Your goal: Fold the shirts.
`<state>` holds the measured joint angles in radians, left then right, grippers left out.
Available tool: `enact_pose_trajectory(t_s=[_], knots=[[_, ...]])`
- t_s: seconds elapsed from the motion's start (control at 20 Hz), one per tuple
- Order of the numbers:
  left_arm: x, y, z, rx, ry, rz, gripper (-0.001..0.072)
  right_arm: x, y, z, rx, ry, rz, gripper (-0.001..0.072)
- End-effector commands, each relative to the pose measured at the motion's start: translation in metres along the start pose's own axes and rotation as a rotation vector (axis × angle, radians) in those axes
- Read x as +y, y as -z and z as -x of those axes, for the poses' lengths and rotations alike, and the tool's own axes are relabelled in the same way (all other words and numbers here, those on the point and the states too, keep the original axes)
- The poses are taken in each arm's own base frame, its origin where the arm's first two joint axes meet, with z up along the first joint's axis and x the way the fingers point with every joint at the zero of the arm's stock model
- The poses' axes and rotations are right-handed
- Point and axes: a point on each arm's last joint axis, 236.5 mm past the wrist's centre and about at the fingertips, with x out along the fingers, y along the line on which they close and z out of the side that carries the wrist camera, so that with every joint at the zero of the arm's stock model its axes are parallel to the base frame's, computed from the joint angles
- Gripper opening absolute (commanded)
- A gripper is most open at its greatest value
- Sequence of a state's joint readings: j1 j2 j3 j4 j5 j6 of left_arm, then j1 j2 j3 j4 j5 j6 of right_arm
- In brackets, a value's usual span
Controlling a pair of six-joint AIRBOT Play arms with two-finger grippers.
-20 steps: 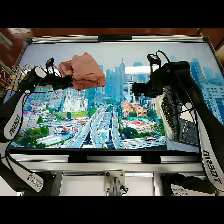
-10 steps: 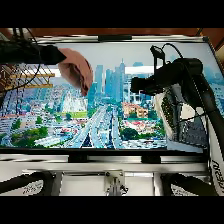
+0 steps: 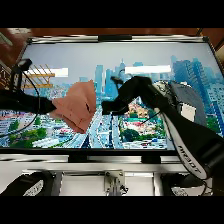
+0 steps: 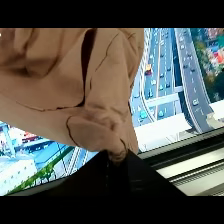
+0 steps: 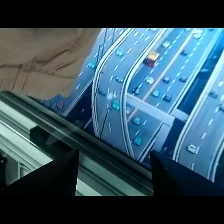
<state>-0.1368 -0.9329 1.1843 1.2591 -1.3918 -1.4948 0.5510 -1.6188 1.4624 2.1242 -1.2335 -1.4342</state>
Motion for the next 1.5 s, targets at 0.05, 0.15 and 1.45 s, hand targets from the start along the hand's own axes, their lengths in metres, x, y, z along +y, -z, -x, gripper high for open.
enact_pose_trajectory(t_s=[0.05, 0.15, 1.45], knots=[[0.019, 0.049, -0.026, 0.085, -0.048, 0.042, 0.0055, 0.035, 0.051, -0.07, 0.169, -0.017, 0.075, 0.0572], [0.031, 0.051, -0.025, 0.093, -0.098, 0.029, 0.0055, 0.034, 0.065, -0.089, 0.189, -0.03, 0.042, 0.0572], [-0.001, 0.038, 0.009, 0.087, -0.151, -0.115, 0.0055, -0.01, 0.035, -0.045, -0.058, -0.16, -0.304, 0.0583]])
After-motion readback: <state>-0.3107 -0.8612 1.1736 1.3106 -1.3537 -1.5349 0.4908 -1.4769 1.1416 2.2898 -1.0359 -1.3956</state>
